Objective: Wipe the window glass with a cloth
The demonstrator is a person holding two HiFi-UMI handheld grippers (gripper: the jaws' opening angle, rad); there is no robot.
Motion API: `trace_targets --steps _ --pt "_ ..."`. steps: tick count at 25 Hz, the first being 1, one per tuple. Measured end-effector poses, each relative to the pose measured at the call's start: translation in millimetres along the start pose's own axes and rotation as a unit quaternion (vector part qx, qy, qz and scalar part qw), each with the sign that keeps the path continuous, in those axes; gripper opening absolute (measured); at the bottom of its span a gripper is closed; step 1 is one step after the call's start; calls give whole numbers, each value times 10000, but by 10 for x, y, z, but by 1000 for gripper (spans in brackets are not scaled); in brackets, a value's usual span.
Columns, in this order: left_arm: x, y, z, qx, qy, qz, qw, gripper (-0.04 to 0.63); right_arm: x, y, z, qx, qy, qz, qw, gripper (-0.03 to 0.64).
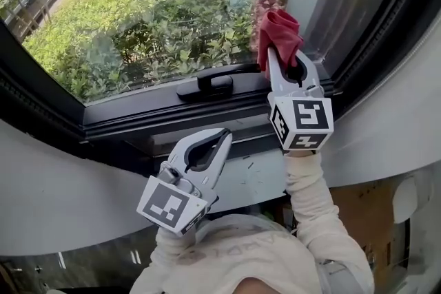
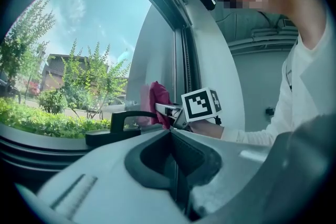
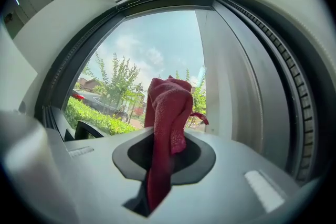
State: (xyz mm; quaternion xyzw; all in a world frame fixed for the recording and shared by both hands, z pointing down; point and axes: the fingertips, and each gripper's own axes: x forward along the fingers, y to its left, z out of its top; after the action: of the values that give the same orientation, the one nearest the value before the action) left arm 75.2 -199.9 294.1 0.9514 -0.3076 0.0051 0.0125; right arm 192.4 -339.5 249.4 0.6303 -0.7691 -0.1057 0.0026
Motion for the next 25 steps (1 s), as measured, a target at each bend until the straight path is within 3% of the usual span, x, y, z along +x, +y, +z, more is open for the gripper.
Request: trace_targets --steps 6,12,18,25 --pt "-124 -27 8 23 33 -22 10000 0 -114 -14 57 55 -16 52 10000 67" --pt "-159 -135 80 157 -50 -200 9997 0 -459 65 382 -204 -297 158 9992 71" --pt "-174 -290 105 204 -36 -382 9991 0 -987 396 511 -4 -508 944 9942 71" --pt "-324 -279 155 266 -111 -232 9993 0 -1519 852 210 567 -326 1615 9847 71"
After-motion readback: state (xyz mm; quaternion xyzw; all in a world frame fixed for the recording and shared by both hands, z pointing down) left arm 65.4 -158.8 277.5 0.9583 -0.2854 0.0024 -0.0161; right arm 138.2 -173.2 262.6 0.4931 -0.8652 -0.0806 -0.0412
